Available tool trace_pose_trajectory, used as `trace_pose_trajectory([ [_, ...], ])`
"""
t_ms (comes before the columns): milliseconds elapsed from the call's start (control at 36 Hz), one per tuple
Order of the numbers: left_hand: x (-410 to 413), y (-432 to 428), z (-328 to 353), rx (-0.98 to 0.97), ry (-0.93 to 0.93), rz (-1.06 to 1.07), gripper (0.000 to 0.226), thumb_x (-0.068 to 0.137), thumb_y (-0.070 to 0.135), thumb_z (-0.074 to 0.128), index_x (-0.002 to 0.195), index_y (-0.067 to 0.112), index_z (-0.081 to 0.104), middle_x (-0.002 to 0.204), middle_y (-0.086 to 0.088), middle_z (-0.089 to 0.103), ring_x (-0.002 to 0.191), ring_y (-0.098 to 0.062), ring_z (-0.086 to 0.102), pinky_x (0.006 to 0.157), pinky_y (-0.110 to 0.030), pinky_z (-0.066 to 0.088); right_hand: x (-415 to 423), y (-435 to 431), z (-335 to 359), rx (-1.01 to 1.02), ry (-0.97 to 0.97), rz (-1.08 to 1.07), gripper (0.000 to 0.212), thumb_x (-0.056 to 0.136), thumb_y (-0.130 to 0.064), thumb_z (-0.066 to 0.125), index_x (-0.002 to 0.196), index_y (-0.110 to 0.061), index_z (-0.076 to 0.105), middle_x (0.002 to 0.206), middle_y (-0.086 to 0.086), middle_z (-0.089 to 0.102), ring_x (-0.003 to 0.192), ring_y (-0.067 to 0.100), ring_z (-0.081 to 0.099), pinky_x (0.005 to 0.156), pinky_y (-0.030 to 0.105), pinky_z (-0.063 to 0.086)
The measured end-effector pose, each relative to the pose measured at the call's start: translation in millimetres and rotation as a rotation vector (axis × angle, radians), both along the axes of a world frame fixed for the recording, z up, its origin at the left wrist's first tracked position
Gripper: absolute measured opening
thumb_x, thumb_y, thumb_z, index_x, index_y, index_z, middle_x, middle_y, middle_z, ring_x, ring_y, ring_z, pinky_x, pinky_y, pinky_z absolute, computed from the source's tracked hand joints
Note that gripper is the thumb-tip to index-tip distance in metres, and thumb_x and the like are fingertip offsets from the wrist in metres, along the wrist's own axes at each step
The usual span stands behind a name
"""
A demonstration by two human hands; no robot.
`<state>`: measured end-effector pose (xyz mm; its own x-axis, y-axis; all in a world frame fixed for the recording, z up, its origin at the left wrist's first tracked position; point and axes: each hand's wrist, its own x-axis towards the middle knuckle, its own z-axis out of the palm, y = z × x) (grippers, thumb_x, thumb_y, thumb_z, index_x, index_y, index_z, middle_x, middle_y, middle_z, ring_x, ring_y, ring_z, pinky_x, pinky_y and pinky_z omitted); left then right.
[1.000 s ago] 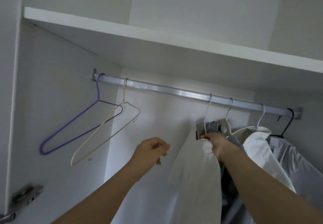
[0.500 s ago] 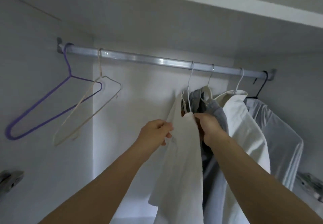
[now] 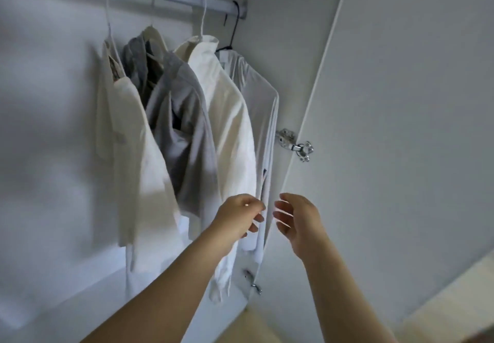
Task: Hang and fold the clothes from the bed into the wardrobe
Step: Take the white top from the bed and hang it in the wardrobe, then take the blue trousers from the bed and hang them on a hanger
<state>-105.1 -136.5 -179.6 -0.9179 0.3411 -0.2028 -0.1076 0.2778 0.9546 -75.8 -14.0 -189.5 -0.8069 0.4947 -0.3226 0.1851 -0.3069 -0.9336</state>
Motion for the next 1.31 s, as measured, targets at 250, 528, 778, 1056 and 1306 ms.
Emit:
trace_pose_trajectory([
  [250, 81, 129, -50, -0.094, -0.118, -0.296, 0.015, 0.090, 0.022, 0.050, 0.091, 0.017, 0.063, 0.075, 0.003, 0.064, 0.057, -0.010, 0.054, 0.051, -0.019, 0.037, 126, 108, -62, -0.194, -0.162, -0.367, 0.014, 0.093, -0.013, 0.047, 0.084, -0.012, 0.057, 0.078, 0.004, 0.059, 0.065, 0.018, 0.053, 0.058, 0.027, 0.040],
  [528, 201, 292, -99, -0.184, -0.214, -0.587, 0.014, 0.089, 0.018, 0.052, 0.077, 0.020, 0.058, 0.068, 0.003, 0.059, 0.050, -0.010, 0.048, 0.047, -0.016, 0.033, 269, 237, -117, -0.370, -0.239, -0.681, 0.012, 0.092, -0.011, 0.048, 0.083, -0.011, 0.055, 0.071, 0.004, 0.057, 0.058, 0.017, 0.050, 0.052, 0.025, 0.035],
  [778, 296, 409, -126, -0.270, -0.230, -0.862, 0.018, 0.090, 0.014, 0.052, 0.073, 0.019, 0.058, 0.064, 0.004, 0.056, 0.042, -0.006, 0.045, 0.043, -0.015, 0.029, 393, 308, -151, -0.473, -0.241, -0.980, 0.014, 0.091, -0.008, 0.050, 0.078, -0.011, 0.055, 0.062, 0.003, 0.055, 0.050, 0.016, 0.046, 0.049, 0.023, 0.033],
  [1056, 350, 496, -164, -0.419, -0.257, -1.178, 0.017, 0.093, 0.013, 0.049, 0.077, 0.015, 0.055, 0.067, 0.000, 0.054, 0.048, -0.009, 0.044, 0.038, -0.013, 0.029, 454, 341, -188, -0.661, -0.248, -1.288, 0.015, 0.092, -0.008, 0.047, 0.078, -0.012, 0.052, 0.062, 0.003, 0.050, 0.050, 0.015, 0.042, 0.047, 0.020, 0.028],
  [1306, 384, 559, -198, -0.542, -0.230, -1.380, 0.015, 0.091, 0.014, 0.049, 0.079, 0.014, 0.057, 0.067, -0.001, 0.055, 0.050, -0.011, 0.044, 0.041, -0.017, 0.032, 481, 361, -219, -0.788, -0.292, -1.505, 0.009, 0.091, -0.006, 0.046, 0.084, -0.011, 0.050, 0.062, 0.003, 0.047, 0.048, 0.015, 0.038, 0.045, 0.016, 0.027],
])
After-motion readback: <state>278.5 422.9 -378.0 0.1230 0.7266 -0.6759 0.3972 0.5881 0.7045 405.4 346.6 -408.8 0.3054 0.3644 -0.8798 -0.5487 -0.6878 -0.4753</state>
